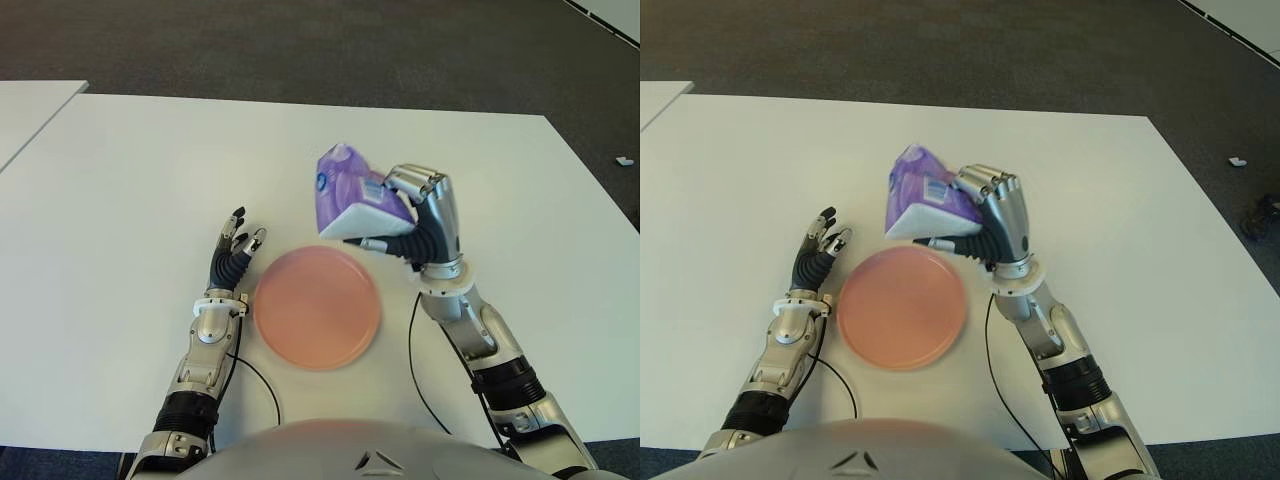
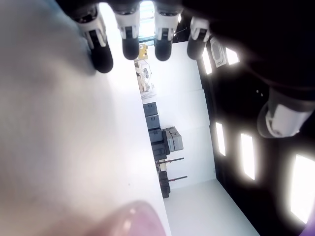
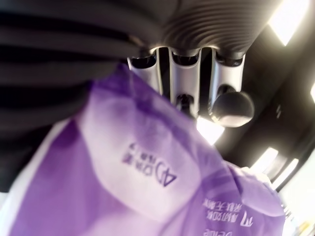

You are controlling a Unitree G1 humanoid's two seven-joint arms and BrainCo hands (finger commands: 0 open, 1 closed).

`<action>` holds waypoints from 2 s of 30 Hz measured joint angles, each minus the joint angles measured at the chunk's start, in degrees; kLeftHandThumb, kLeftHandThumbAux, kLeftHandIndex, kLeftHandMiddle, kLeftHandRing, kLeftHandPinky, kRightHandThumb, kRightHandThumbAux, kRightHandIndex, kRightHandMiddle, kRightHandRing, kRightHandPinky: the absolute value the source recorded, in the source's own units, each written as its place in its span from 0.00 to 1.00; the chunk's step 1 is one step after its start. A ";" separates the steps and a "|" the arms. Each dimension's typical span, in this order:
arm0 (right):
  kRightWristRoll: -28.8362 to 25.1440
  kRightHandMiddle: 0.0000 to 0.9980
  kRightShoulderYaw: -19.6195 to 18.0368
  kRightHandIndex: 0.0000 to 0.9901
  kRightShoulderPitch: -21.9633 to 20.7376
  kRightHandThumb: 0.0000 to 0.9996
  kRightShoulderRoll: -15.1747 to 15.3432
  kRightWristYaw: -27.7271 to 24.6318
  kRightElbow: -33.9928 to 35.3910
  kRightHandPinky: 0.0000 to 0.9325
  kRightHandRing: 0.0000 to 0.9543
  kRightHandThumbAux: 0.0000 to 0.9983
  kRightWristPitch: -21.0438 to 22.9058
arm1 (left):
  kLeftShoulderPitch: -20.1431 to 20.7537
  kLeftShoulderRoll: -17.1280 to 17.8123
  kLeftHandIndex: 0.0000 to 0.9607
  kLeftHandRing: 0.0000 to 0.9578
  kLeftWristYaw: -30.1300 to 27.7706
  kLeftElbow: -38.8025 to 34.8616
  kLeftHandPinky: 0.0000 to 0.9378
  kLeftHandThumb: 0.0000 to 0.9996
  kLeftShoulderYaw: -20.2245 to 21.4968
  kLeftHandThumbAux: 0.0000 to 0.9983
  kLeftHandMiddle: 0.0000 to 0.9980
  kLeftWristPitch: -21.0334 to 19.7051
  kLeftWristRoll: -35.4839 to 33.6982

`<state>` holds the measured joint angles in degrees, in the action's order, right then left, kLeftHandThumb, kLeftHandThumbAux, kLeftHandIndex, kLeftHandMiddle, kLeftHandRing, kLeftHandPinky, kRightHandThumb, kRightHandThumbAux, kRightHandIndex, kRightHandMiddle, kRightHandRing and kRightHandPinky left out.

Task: Put the tissue paper into the plate.

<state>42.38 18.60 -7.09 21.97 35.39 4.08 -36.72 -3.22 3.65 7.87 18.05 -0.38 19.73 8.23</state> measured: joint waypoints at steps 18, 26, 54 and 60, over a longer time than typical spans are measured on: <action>4.82 0.86 4.01 0.81 0.74 0.92 2.53 -8.24 -9.80 0.90 0.89 0.69 -11.89 | 0.10 -0.08 0.00 0.00 0.05 0.28 0.00 0.00 -0.08 0.42 0.00 0.54 0.01; 6.99 0.86 4.35 0.81 0.43 0.93 3.13 -9.81 -10.84 0.91 0.89 0.68 -12.32 | 0.14 -0.08 0.00 0.00 0.05 0.64 0.00 0.00 -0.11 0.43 0.00 1.73 -0.24; 8.99 0.01 7.16 0.01 -2.29 0.17 4.40 -21.14 -13.28 0.01 0.01 0.41 -2.80 | 0.13 0.01 0.00 0.00 1.10 0.46 0.00 0.00 -0.22 0.42 0.00 0.30 1.92; 8.93 0.00 7.29 0.00 -1.85 0.14 4.92 -21.68 -12.05 0.00 0.00 0.34 -2.74 | 0.13 0.04 0.00 0.00 1.65 0.46 0.00 0.00 -0.19 0.45 0.00 0.30 2.60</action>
<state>51.31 25.89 -8.94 26.89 13.71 -7.97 -39.45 -3.09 3.69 9.52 18.51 -0.57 20.02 10.83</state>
